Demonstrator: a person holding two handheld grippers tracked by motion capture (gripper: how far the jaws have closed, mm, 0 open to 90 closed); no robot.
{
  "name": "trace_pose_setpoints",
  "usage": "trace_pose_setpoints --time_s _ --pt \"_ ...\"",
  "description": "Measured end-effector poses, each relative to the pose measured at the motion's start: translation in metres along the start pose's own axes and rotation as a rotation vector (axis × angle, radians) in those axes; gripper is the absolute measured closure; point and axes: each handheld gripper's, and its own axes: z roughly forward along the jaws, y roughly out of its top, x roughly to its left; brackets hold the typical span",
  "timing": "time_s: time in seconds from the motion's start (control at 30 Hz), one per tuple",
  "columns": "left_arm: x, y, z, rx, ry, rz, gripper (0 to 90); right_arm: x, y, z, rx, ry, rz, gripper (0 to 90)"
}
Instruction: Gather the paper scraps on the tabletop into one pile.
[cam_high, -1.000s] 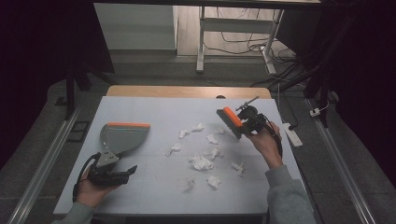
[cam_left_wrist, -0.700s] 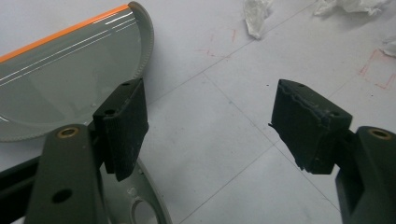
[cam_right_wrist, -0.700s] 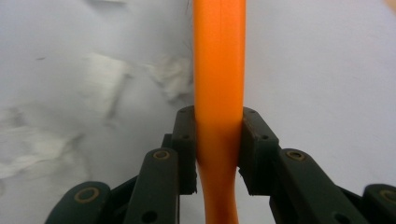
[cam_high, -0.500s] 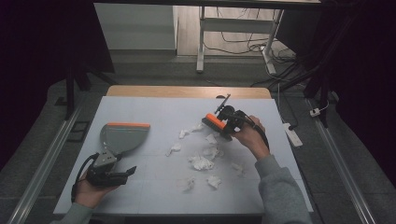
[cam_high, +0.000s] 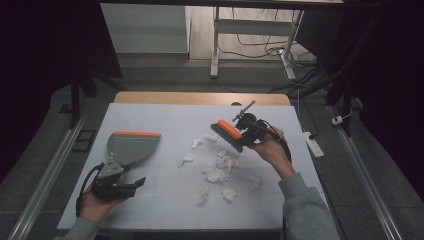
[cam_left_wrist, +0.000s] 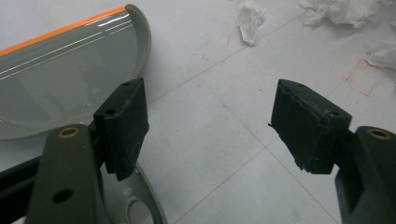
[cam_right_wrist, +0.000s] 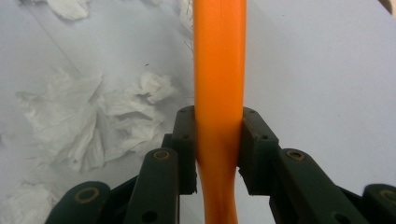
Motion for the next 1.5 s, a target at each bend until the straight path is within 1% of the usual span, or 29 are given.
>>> trace_pose_setpoints --time_s 0.07,0.17,0.27,0.33,0.43,0.47,0.5,0.57,0.6,0.67,0.7,0.73,0.8,0.83,0.87,0.9,0.97,1.03,1.07,1.13,1.17,1.23,1.3,1.33,1.43,1.5 --pt "0.000 0.000 0.001 0.002 0.000 -0.002 28.0 -0.003 0.000 0.001 -0.011 0.007 0.007 70.9" --pt "0.000 0.000 0.002 0.006 -0.004 -0.002 28.0 -0.007 0.005 0.006 -0.028 0.004 0.018 70.9" --pt "0.002 0.000 0.002 0.002 -0.016 -0.012 28.0 -0.015 0.013 0.013 -0.030 0.010 0.033 70.9" --pt "0.003 0.000 0.001 -0.001 -0.017 -0.018 28.0 -0.020 0.021 0.019 -0.025 0.010 0.038 70.9" --pt "0.004 0.000 0.001 -0.003 -0.019 -0.018 28.0 -0.028 0.033 0.028 -0.004 -0.001 0.019 70.9" --pt "0.004 0.000 0.001 -0.005 -0.021 -0.018 28.1 -0.030 0.038 0.032 0.013 -0.009 0.014 70.9" --pt "0.004 0.000 0.001 -0.005 -0.021 -0.017 28.0 -0.031 0.042 0.036 0.032 -0.023 0.002 70.9" --pt "0.004 -0.001 0.001 -0.005 -0.023 -0.016 28.0 -0.033 0.051 0.043 0.066 -0.031 -0.018 70.9" --pt "0.004 -0.001 0.002 -0.005 -0.024 -0.016 28.1 -0.035 0.054 0.047 0.078 -0.035 -0.044 70.9" --pt "0.004 -0.001 0.001 -0.005 -0.026 -0.016 28.1 -0.033 0.059 0.053 0.107 -0.036 -0.055 70.9" --pt "0.004 -0.001 0.002 -0.006 -0.027 -0.016 28.1 -0.033 0.061 0.056 0.119 -0.029 -0.069 70.9" --pt "0.005 -0.001 0.002 -0.006 -0.029 -0.017 28.1 -0.031 0.062 0.059 0.129 -0.024 -0.068 70.9" --pt "0.005 -0.001 0.002 -0.006 -0.029 -0.015 28.1 -0.029 0.064 0.060 0.124 -0.005 -0.088 70.9" --pt "0.005 -0.001 0.002 -0.005 -0.029 -0.015 28.1 -0.027 0.065 0.060 0.138 -0.005 -0.110 70.9" --pt "0.005 -0.001 0.002 -0.005 -0.029 -0.016 28.1 -0.023 0.066 0.061 0.149 -0.003 -0.120 70.9" --pt "0.005 -0.001 0.002 -0.004 -0.028 -0.016 28.1 -0.021 0.066 0.061 0.159 -0.003 -0.148 71.0" --pt "0.005 -0.002 0.001 -0.006 -0.027 -0.018 28.1 -0.015 0.067 0.061 0.176 -0.001 -0.183 71.0" --pt "0.005 -0.002 0.001 -0.008 -0.028 -0.020 28.1 -0.008 0.067 0.060 0.197 -0.006 -0.228 71.1" --pt "0.005 -0.002 0.001 -0.009 -0.028 -0.020 28.1 -0.005 0.066 0.059 0.201 0.000 -0.247 71.1" --pt "0.004 -0.002 0.001 -0.007 -0.027 -0.019 28.1 0.003 0.063 0.056 0.207 0.014 -0.266 71.1" --pt "0.004 -0.002 0.001 -0.007 -0.028 -0.018 28.1 0.005 0.060 0.054 0.202 0.031 -0.279 71.1" --pt "0.004 -0.002 0.001 -0.005 -0.028 -0.019 28.1 0.011 0.054 0.051 0.205 0.063 -0.292 71.1" --pt "0.004 -0.002 0.001 -0.004 -0.027 -0.019 28.1 0.017 0.047 0.046 0.209 0.065 -0.307 71.1" --pt "0.004 -0.002 0.001 -0.004 -0.027 -0.019 28.1 0.018 0.044 0.044 0.206 0.074 -0.308 71.1" --pt "0.004 -0.002 0.001 -0.004 -0.025 -0.020 28.1 0.020 0.034 0.035 0.185 0.136 -0.305 71.0" --pt "0.004 -0.002 0.002 -0.002 -0.024 -0.019 28.1 0.018 0.029 0.028 0.148 0.126 -0.291 71.1"
